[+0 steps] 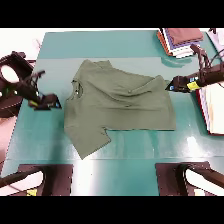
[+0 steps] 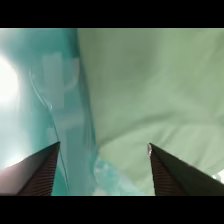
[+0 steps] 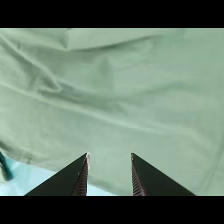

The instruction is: Fold the shirts.

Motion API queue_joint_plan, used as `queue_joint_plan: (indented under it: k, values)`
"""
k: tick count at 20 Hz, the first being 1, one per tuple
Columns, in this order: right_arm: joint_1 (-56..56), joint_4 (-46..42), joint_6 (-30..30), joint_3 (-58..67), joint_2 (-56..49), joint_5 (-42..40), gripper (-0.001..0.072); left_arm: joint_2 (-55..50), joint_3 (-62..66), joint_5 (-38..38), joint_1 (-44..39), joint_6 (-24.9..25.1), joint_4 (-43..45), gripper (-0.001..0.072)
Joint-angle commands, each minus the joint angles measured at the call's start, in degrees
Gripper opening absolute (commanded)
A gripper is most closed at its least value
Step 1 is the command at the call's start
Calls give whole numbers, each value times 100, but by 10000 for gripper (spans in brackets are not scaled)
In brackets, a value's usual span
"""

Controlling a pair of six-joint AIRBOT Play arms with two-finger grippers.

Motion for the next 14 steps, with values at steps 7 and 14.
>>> queue_joint_plan:
  k: [7,14]
  values:
    - [4,372,-9,-793,601,-398,315,483,-2011,1025,2,291,-1075,640]
    - [-4,358,-11,-793,601,-354,315,479,-2179,1499,2,494,-1967,625]
